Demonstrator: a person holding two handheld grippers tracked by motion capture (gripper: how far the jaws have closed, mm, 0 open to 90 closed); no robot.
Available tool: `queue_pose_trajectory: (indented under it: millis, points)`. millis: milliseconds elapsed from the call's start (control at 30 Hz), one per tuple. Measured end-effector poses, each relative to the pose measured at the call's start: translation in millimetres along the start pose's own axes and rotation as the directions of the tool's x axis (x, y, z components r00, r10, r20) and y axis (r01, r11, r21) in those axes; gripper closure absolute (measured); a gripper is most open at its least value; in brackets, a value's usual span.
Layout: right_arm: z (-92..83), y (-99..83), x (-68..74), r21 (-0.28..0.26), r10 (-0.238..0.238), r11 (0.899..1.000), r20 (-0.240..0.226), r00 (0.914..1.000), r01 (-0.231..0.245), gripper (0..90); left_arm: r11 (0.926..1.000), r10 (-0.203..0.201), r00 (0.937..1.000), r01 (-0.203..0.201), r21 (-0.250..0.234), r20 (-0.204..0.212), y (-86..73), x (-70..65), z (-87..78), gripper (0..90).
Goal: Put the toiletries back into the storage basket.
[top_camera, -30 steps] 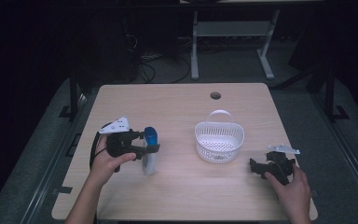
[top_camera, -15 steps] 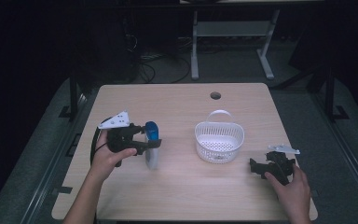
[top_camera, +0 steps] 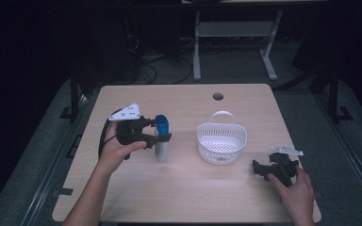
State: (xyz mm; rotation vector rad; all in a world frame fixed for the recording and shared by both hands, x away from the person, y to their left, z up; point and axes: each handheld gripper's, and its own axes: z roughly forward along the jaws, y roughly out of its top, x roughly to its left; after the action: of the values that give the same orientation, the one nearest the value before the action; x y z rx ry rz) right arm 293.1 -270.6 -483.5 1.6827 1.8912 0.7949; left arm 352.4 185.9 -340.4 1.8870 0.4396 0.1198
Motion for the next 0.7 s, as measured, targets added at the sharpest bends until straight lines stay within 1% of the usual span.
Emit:
queue_pose_trajectory:
  millis: [400,600,700]
  points:
    - [-0.1,0.0,0.1,0.002,0.001,1.000,0.000,1.0000,-0.001,0.4,0.9998,0.021,0.9995,-0.020,-0.006,0.022,17.9,1.0,14.2,36.7]
    - [-0.1,0.0,0.1,0.002,0.001,1.000,0.000,1.0000,-0.001,0.5,0.9992,0.040,0.9985,-0.040,-0.009,0.036,29.9,1.0,21.5,36.7]
    - [-0.1,0.0,0.1,0.002,0.001,1.000,0.000,1.0000,-0.001,0.4,0.9989,0.044,0.9980,-0.043,-0.021,0.046,36.3,0.5,25.5,36.7]
